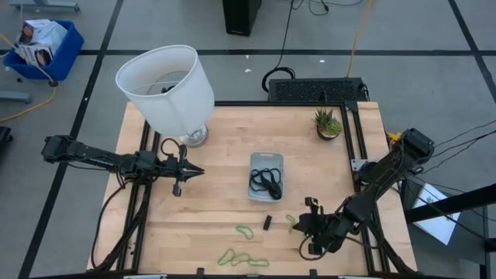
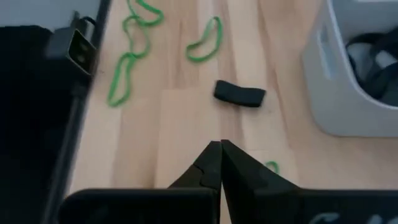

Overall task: Pick and place rubber bands into bin
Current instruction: Put the green rubber band into the gray container

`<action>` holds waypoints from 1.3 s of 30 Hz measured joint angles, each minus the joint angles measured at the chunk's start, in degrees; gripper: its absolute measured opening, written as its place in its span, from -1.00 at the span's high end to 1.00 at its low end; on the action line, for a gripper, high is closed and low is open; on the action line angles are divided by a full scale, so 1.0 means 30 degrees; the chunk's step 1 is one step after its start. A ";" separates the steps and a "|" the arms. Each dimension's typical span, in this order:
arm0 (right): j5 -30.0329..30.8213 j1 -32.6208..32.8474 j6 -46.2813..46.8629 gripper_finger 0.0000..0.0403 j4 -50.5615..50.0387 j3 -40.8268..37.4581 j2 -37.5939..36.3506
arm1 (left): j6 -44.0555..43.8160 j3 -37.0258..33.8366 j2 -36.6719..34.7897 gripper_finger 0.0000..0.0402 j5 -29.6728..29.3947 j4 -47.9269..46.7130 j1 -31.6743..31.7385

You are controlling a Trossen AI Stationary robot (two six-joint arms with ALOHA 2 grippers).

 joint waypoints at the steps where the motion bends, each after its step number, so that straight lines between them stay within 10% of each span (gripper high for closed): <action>1: 0.0015 -0.0005 -0.0181 1.00 -0.0182 -0.0023 -0.0011 | -0.0003 0.0000 0.0007 0.79 0.0000 -0.0021 -0.0004; 8: -0.4191 0.0024 0.2126 0.93 -0.0646 -0.0036 0.0266 | -0.0003 0.0000 0.0001 0.79 0.0000 -0.0477 0.0000; 20: -0.5740 0.0349 0.4174 0.14 -0.2497 -0.0051 0.2279 | -0.0018 0.0000 0.0007 0.79 0.0000 -0.0451 0.0000; 39: -0.5903 0.0503 0.5241 0.54 -0.3076 0.0000 0.4834 | -0.0018 0.0000 0.0000 0.79 -0.0001 -0.0414 0.0000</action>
